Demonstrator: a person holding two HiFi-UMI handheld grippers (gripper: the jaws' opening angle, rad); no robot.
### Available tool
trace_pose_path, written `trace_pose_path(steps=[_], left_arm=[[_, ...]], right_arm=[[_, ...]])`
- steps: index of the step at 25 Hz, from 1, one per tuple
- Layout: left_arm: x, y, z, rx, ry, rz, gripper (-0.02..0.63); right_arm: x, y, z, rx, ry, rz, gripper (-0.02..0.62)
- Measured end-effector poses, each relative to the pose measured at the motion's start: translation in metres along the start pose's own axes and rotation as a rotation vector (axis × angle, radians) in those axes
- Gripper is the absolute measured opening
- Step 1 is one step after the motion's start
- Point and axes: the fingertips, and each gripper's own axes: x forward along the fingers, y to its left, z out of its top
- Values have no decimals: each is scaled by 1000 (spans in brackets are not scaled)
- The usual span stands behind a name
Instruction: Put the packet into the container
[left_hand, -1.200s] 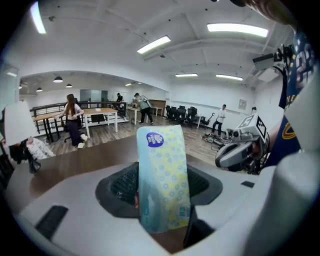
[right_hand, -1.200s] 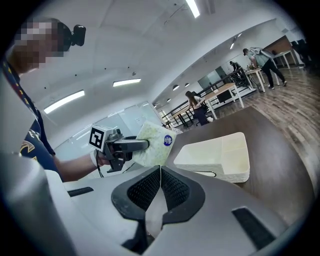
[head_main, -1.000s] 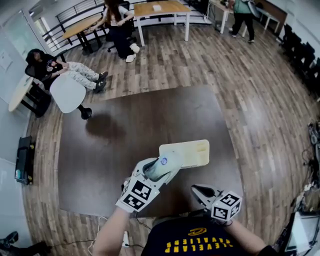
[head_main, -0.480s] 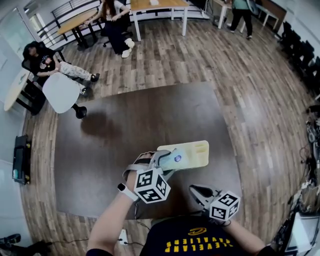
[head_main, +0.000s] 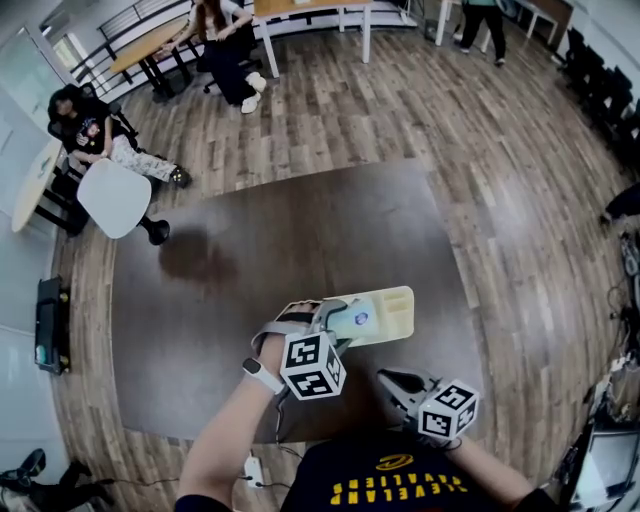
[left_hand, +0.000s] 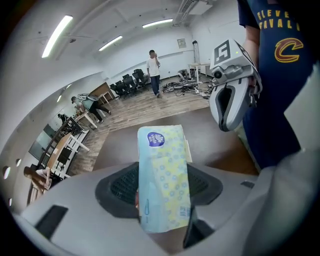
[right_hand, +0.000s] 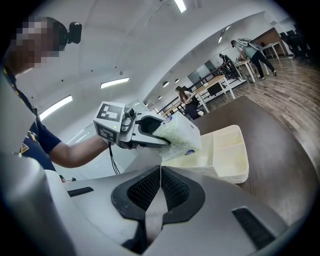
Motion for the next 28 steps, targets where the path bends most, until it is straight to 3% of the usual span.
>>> trace_pose_path(steps=[14, 28], left_arm=[[45, -10, -15, 9, 53, -131, 247], [74, -19, -26, 9, 69, -213, 247]], right_arm=[[2, -22, -1, 48, 12, -21, 15], [9, -30, 2, 73, 25, -28, 15]])
